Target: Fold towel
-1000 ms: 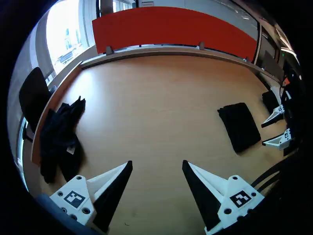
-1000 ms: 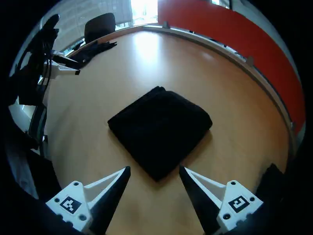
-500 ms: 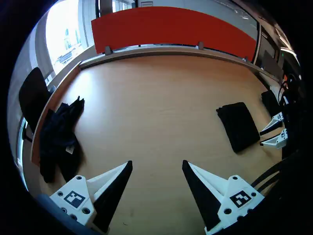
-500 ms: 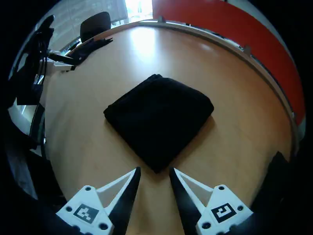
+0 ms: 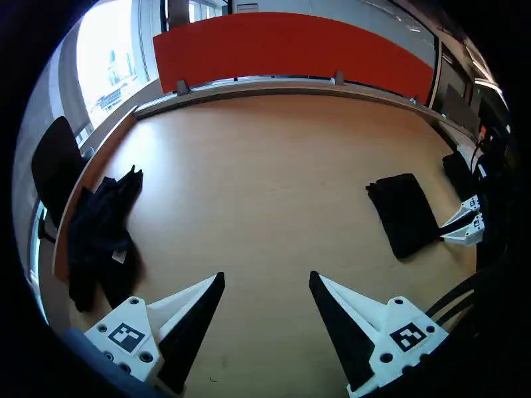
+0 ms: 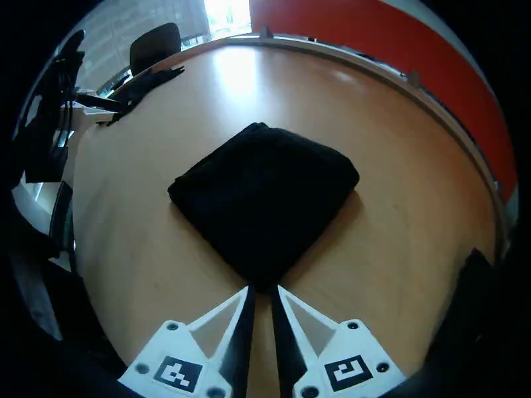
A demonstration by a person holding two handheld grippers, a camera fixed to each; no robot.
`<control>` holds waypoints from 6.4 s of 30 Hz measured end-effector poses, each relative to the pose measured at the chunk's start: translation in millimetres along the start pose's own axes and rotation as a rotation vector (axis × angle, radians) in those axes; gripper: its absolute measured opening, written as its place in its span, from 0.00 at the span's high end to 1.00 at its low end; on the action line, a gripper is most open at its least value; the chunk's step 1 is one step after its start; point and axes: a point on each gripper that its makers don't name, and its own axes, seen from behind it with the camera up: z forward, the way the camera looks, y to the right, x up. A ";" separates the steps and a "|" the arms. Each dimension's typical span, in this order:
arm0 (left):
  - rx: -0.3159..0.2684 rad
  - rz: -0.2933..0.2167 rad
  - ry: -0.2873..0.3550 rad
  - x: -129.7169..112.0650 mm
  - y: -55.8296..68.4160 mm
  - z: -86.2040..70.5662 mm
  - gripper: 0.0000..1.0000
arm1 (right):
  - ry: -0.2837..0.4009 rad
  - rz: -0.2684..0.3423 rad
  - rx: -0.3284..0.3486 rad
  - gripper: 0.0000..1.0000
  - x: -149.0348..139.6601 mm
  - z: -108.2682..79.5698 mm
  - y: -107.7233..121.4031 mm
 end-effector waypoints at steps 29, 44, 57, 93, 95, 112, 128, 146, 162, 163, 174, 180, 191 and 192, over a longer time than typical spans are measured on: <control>0.003 0.002 0.016 6.0 -1.2 -2.4 0.06 | 0.210 -0.110 -0.096 0.95 104.6 -65.3 28.0; 0.007 0.003 0.031 11.8 -3.2 -7.7 0.06 | 0.323 -0.131 -0.146 0.95 161.6 -132.0 56.7; 0.011 0.011 0.030 12.2 -6.2 -11.2 0.06 | 0.346 -0.093 -0.205 0.95 160.2 -180.6 105.4; 0.019 0.040 0.026 22.1 -0.4 -15.4 0.06 | 0.289 0.059 -0.427 0.95 127.6 -247.9 297.7; 0.019 0.040 0.026 22.4 -0.1 -15.5 0.06 | 0.287 0.063 -0.430 0.95 126.9 -248.3 300.8; 0.020 0.047 0.032 25.2 3.0 -16.1 0.06 | 0.247 0.108 -0.442 0.95 85.3 -251.9 305.6; 0.020 0.057 0.035 26.0 4.6 -17.7 0.06 | 0.117 0.284 -0.459 0.95 -50.2 -245.7 290.7; 0.030 0.065 0.034 25.8 4.5 -20.2 0.06 | -0.049 0.419 -0.471 0.95 -137.0 -213.9 297.3; 0.044 0.063 0.024 22.9 1.2 -19.1 0.06 | -0.102 0.505 -0.491 0.95 -166.6 -199.9 303.4; 0.045 0.063 0.024 22.7 1.2 -19.0 0.06 | -0.103 0.506 -0.492 0.95 -166.8 -199.7 303.5; 0.048 0.053 0.029 24.3 0.7 -18.1 0.06 | -0.081 0.511 -0.501 0.85 -165.0 -203.5 302.3; 0.051 0.047 0.028 24.0 0.1 -17.3 0.06 | -0.068 0.511 -0.499 0.57 -163.9 -207.8 296.9; 0.044 0.024 0.032 24.0 1.2 -16.6 0.06 | -0.028 0.533 -0.524 0.00 -158.3 -213.3 293.1; 0.044 0.022 0.032 23.8 0.9 -16.8 0.06 | -0.020 0.535 -0.524 0.00 -156.3 -213.4 292.1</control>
